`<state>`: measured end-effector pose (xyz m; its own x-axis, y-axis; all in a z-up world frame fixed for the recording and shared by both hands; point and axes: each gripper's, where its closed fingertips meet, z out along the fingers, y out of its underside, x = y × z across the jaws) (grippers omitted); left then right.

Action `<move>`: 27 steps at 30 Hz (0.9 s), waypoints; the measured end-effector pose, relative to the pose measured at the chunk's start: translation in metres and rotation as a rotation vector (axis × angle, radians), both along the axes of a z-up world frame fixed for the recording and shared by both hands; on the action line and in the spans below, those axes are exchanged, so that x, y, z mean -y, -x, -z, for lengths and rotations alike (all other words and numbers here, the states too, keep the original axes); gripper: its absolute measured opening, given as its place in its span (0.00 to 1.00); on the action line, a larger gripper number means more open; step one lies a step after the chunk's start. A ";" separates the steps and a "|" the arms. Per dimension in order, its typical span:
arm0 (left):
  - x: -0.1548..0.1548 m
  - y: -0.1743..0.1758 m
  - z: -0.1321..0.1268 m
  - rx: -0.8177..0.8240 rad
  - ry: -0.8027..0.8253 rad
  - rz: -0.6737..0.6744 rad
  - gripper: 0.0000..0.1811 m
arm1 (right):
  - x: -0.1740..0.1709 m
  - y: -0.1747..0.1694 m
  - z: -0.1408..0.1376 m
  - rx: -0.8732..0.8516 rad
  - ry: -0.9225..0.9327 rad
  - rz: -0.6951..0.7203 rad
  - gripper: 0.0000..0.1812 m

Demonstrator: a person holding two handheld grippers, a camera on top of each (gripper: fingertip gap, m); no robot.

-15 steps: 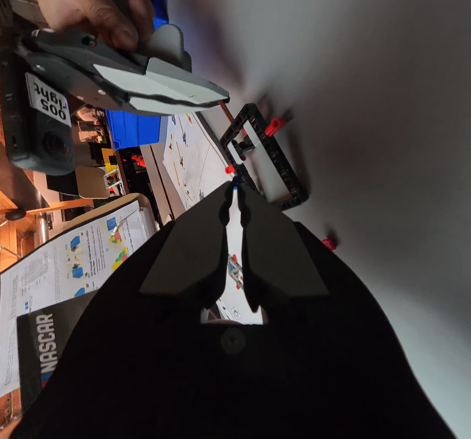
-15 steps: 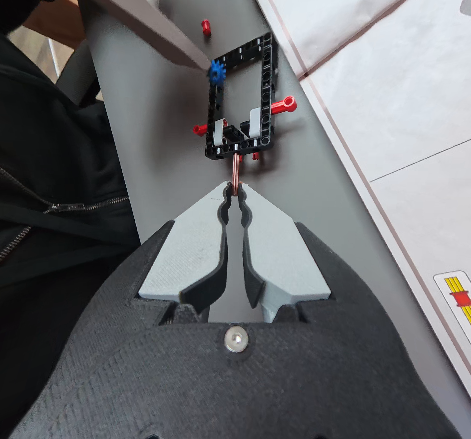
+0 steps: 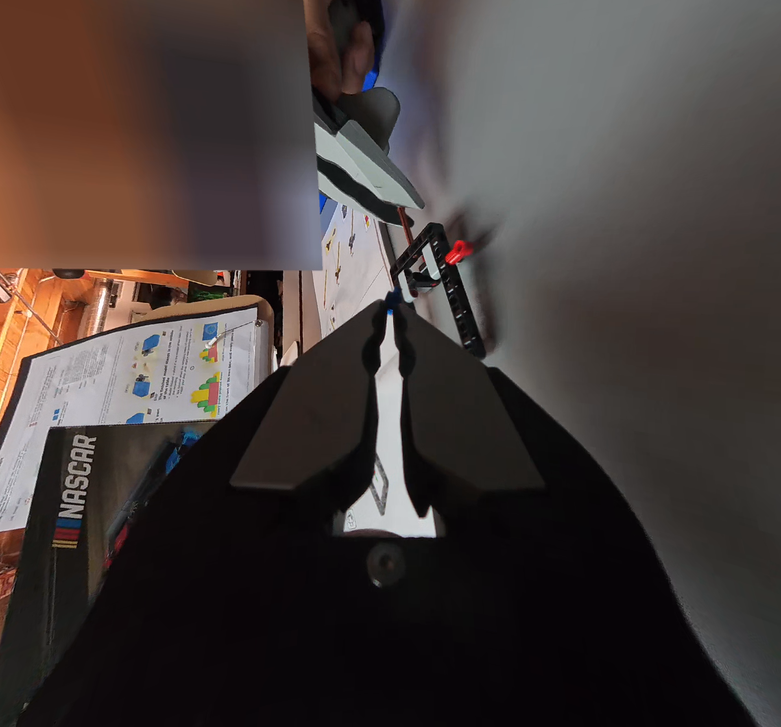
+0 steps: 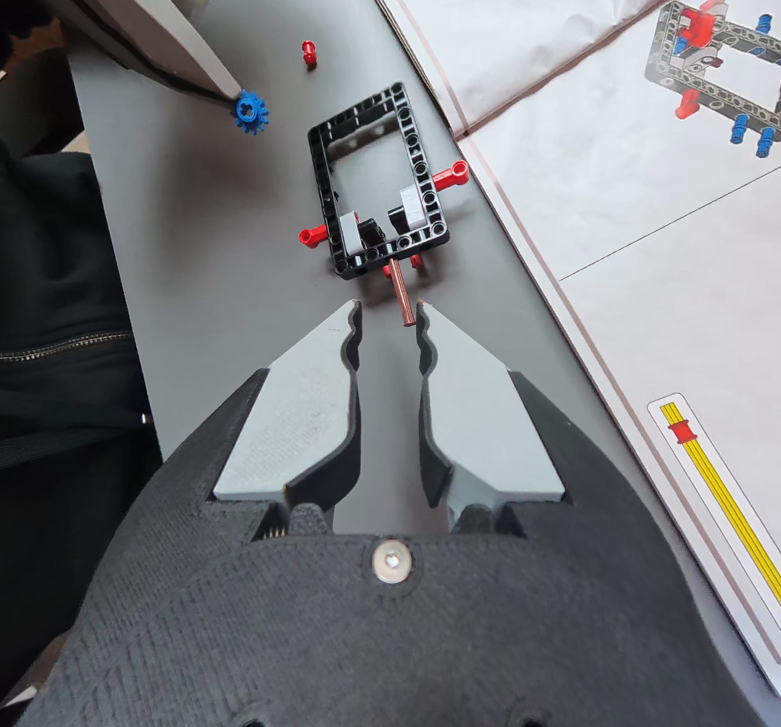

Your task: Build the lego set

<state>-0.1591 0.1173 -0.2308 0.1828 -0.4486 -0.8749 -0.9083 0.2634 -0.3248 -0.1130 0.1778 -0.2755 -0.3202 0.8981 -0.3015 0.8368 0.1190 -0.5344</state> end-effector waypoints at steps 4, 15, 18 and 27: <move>-0.002 0.000 0.005 -0.002 0.006 -0.002 0.00 | -0.003 0.000 0.005 -0.006 0.013 0.020 0.10; -0.004 0.005 0.010 0.013 0.023 0.004 0.00 | -0.001 0.005 0.005 -0.008 0.012 -0.019 0.01; -0.003 0.005 0.010 0.016 0.025 0.003 0.00 | -0.001 0.006 0.008 0.007 0.008 -0.025 0.01; -0.005 0.008 0.012 -0.019 0.033 0.016 0.00 | 0.003 0.005 0.009 0.021 0.029 -0.034 0.01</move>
<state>-0.1666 0.1218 -0.2429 0.1588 -0.4795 -0.8630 -0.9104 0.2671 -0.3160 -0.1180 0.1748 -0.2843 -0.3437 0.8775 -0.3346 0.8438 0.1321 -0.5202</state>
